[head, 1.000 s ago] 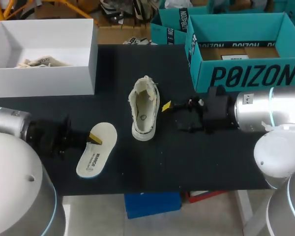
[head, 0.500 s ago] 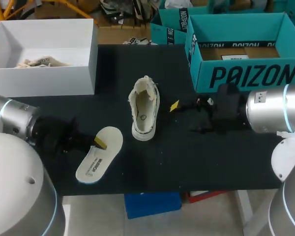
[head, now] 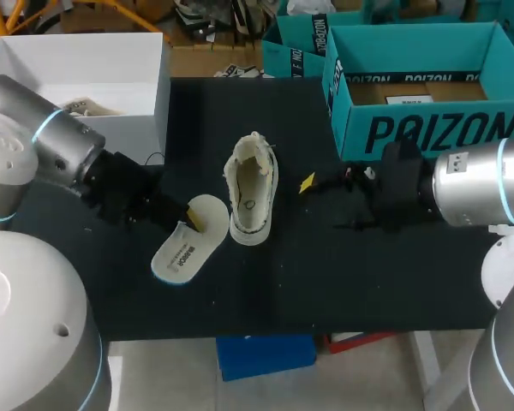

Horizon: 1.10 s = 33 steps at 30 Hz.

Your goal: Take the shoe out of the shoebox, open the shoe tongue, remove and reinsert the insole, then place the shoe into the shoebox

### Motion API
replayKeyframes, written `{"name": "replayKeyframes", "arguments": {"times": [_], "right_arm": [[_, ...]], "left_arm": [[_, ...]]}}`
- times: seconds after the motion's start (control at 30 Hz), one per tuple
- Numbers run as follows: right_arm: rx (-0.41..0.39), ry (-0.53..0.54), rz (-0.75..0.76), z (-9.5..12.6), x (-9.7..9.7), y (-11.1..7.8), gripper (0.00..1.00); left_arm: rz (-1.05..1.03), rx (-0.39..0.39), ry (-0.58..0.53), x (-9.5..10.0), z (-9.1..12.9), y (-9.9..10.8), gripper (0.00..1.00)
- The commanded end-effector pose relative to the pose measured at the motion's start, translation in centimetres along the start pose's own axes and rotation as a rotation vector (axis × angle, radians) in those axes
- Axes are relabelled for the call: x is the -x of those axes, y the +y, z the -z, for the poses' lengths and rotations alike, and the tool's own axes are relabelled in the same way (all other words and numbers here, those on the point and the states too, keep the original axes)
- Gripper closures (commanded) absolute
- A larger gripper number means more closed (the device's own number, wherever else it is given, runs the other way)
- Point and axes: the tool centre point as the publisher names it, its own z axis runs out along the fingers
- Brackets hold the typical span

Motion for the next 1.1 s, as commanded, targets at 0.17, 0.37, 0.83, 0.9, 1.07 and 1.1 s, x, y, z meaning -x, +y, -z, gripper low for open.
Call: {"name": "replayKeyframes", "arguments": {"times": [0.17, 0.37, 0.83, 0.9, 1.07, 1.1], "right_arm": [[0.000, -0.003, 0.000, 0.0, -0.1, 0.0, 0.00], [0.000, -0.003, 0.000, 0.0, -0.1, 0.0, 0.00], [0.000, -0.003, 0.000, 0.0, -0.1, 0.0, 0.00], [0.000, -0.003, 0.000, 0.0, -0.1, 0.0, 0.00], [0.000, -0.003, 0.000, 0.0, -0.1, 0.0, 0.00], [0.000, -0.003, 0.000, 0.0, -0.1, 0.0, 0.00]], "left_arm": [[0.006, -0.025, 0.146, 0.3, -2.2, 3.4, 1.00], [-0.002, -0.047, 0.169, 0.4, -3.6, 5.2, 1.00], [-0.009, -0.058, 0.181, 1.1, -5.4, 8.9, 1.00], [-0.016, -0.046, 0.183, 1.2, -5.6, 9.6, 1.00], [-0.020, -0.028, 0.182, 1.4, -5.8, 10.9, 1.00], [-0.020, -0.024, 0.177, 1.5, -5.9, 11.2, 1.00]]}}
